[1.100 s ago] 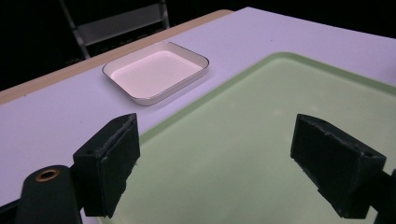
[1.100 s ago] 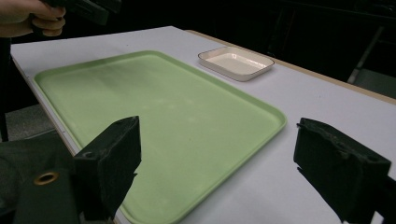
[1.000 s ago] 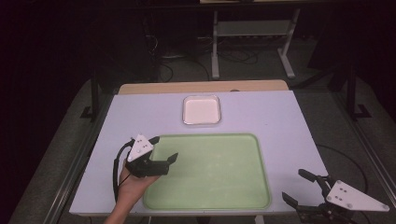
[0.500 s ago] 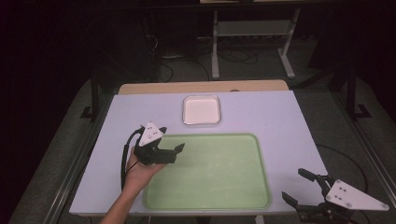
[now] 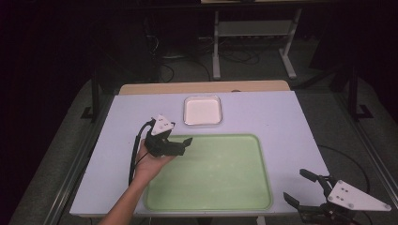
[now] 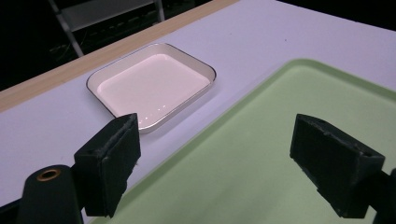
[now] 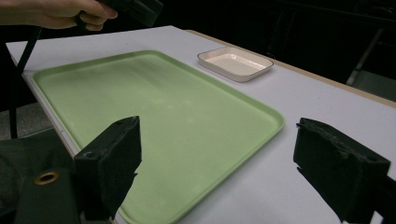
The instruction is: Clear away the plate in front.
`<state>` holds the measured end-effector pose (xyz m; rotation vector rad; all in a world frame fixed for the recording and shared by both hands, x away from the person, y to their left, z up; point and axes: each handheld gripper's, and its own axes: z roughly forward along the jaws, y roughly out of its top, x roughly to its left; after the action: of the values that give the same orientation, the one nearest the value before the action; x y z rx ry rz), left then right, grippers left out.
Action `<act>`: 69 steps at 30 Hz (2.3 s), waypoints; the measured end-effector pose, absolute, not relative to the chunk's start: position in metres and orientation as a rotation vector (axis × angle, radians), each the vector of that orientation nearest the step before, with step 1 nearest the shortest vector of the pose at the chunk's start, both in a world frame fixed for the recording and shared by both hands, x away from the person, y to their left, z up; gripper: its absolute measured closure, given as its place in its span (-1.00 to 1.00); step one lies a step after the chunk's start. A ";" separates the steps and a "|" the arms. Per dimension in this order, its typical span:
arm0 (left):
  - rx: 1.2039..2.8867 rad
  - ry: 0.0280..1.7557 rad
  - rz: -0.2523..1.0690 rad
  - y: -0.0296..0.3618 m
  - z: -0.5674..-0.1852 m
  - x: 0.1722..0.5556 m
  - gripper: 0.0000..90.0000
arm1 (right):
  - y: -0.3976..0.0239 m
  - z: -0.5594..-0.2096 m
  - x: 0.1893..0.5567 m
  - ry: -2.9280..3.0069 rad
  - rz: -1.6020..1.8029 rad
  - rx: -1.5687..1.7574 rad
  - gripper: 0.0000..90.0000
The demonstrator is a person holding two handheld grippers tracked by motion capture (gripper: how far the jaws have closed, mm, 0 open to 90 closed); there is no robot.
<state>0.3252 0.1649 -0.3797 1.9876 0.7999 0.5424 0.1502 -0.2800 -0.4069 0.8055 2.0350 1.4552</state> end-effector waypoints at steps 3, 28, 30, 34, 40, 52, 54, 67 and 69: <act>1.970 0.821 0.528 0.163 -0.379 0.334 -0.66 | -0.280 -0.407 0.150 2.035 1.455 0.802 -0.69; 1.983 0.960 0.521 0.138 -0.364 0.409 -0.52 | -0.279 -0.405 0.151 2.038 1.458 0.792 -0.68; 1.974 0.986 0.508 0.136 -0.365 0.418 -0.49 | -0.280 -0.405 0.151 2.034 1.458 0.791 -0.68; 1.983 1.047 0.501 0.133 -0.366 0.436 -0.46 | -0.280 -0.404 0.150 2.027 1.462 0.788 -0.68; 1.953 1.116 0.470 0.134 -0.371 0.455 -0.38 | -0.281 -0.403 0.150 2.025 1.461 0.785 -0.67; 1.949 1.305 0.404 0.139 -0.397 0.490 -0.16 | -0.283 -0.402 0.149 2.013 1.469 0.789 -0.66; 1.982 1.344 0.398 0.139 -0.402 0.495 -0.11 | -0.283 -0.401 0.148 2.013 1.468 0.788 -0.65; 2.047 1.444 0.390 0.133 -0.415 0.516 0.24 | -0.282 -0.400 0.147 2.016 1.459 0.773 -0.63; 2.046 1.465 0.366 0.136 -0.418 0.518 0.34 | -0.282 -0.400 0.146 2.016 1.463 0.772 -0.62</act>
<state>0.5182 0.1364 -0.4176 2.0456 1.4646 0.3660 0.1462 -0.2822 -0.3998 0.7717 2.0163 1.4631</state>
